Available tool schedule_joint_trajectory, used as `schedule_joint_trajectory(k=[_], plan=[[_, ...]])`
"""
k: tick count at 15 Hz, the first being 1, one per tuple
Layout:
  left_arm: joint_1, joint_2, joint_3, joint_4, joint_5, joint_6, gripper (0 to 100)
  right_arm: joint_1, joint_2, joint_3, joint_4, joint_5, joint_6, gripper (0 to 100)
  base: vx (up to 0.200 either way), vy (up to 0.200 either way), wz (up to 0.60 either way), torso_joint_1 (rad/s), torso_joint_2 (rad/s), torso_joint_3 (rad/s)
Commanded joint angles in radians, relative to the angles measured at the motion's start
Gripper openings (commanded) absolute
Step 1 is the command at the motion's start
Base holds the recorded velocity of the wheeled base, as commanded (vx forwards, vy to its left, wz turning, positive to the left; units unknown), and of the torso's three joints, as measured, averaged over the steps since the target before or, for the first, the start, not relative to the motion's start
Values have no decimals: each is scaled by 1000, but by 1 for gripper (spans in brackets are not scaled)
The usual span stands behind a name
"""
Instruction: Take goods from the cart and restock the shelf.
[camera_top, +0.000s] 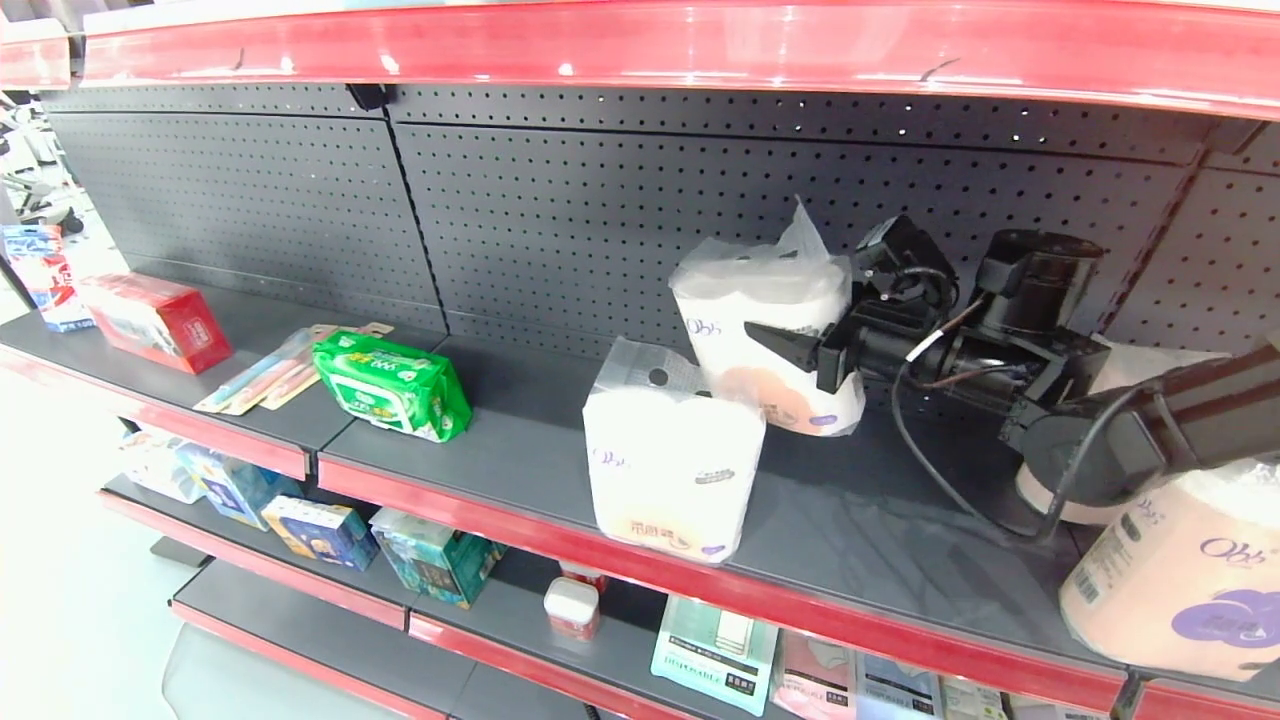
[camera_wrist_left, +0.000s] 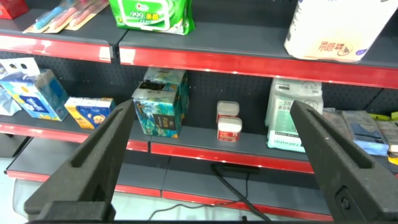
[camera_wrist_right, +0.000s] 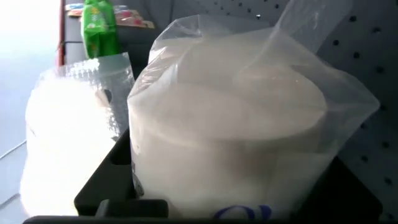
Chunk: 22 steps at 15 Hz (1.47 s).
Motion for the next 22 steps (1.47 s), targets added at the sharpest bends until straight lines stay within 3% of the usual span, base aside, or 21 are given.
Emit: schedule_joint_trajectory(k=[1,3,9,12,22], plan=[[0,2,0,0,0,0,100,-23,107,-85,0,34,-14,0,0,0,0,0,0,0],[0,2,0,0,0,0,100,-23,151,-136,0,37,-9,0,0,0,0,0,0,0],[0,2,0,0,0,0,100,-54,217,-185,0,181,34,0,0,0,0,0,0,0],[0,2,0,0,0,0,100,-41,247,-229,-2,185,92,0,0,0,0,0,0,0],[0,2,0,0,0,0,100,-6,328,-278,0,188,98,0,0,0,0,0,0,0]])
